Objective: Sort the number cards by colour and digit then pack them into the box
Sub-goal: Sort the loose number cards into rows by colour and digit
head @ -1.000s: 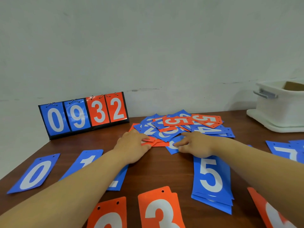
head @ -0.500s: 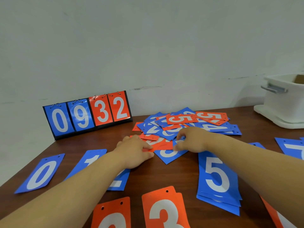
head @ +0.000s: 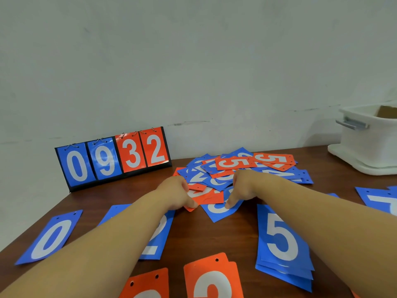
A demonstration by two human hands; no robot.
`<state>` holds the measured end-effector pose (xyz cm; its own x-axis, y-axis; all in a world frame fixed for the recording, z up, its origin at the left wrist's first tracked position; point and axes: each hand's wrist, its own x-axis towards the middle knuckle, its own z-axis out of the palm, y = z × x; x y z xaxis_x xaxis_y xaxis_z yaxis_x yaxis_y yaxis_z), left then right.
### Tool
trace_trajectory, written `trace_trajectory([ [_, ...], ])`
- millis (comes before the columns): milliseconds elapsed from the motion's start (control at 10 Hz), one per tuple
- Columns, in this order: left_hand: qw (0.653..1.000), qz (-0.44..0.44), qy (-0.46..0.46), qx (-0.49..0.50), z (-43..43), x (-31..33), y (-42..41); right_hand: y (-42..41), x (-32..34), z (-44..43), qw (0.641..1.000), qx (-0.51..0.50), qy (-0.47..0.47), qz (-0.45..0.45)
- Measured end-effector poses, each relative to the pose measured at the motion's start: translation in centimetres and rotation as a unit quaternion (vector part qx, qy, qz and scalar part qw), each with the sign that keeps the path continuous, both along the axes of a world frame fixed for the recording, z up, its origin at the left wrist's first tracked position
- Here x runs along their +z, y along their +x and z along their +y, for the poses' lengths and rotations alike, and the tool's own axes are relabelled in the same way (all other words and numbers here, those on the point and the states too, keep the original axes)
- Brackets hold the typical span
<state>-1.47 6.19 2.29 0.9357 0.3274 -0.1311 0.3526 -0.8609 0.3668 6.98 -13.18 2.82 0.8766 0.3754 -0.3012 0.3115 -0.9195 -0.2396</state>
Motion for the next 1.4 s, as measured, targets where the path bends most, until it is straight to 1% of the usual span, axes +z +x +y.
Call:
trace_trajectory([
  [100,0.998,-0.043,-0.035,0.005,-0.2,-0.1,0.1,0.1,-0.1,0.0,1.000,-0.007,0.010,0.009],
  [200,0.991,-0.076,-0.096,0.051,-0.1,0.4,-0.3,0.0,0.0,0.0,1.000,-0.006,0.030,0.004],
  [300,0.981,-0.086,-0.151,0.081,0.3,1.1,-1.6,-0.7,0.2,0.1,0.999,-0.004,0.047,-0.019],
  [400,0.970,-0.104,-0.193,0.103,0.9,1.7,-3.5,-1.5,0.3,-0.2,0.994,-0.029,0.090,-0.054],
  [500,0.961,-0.130,-0.213,0.117,1.4,2.1,-5.7,-2.4,0.8,-1.4,0.972,-0.085,0.213,-0.058],
  [600,0.937,-0.181,-0.259,0.146,1.5,3.0,-8.3,-4.0,2.0,-2.9,0.939,-0.119,0.317,-0.060],
  [700,0.895,-0.260,-0.325,0.159,0.7,3.2,-11.0,-6.1,3.4,-4.4,0.889,-0.155,0.423,-0.079],
  [800,0.850,-0.337,-0.378,0.143,0.0,2.8,-11.8,-8.3,4.6,-5.5,0.831,-0.162,0.527,-0.073],
  [900,0.809,-0.398,-0.406,0.146,-1.8,2.7,-12.1,-10.3,5.1,-6.2,0.791,-0.125,0.599,-0.009],
  [1000,0.792,-0.423,-0.423,0.124,-3.6,2.8,-11.9,-11.4,5.1,-6.9,0.790,-0.090,0.606,-0.006],
  [1100,0.793,-0.423,-0.427,0.100,-4.5,2.3,-12.0,-11.9,4.6,-7.5,0.807,-0.065,0.584,-0.056],
  [1200,0.789,-0.438,-0.419,0.099,-4.3,1.9,-12.3,-11.9,3.9,-7.2,0.794,-0.082,0.594,-0.100],
  [1300,0.769,-0.457,-0.431,0.116,-3.2,2.1,-12.9,-12.0,3.2,-6.2,0.757,-0.117,0.629,-0.134],
  [1400,0.769,-0.482,-0.397,0.137,-1.7,2.2,-13.7,-12.2,2.9,-5.3,0.739,-0.135,0.643,-0.151],
])
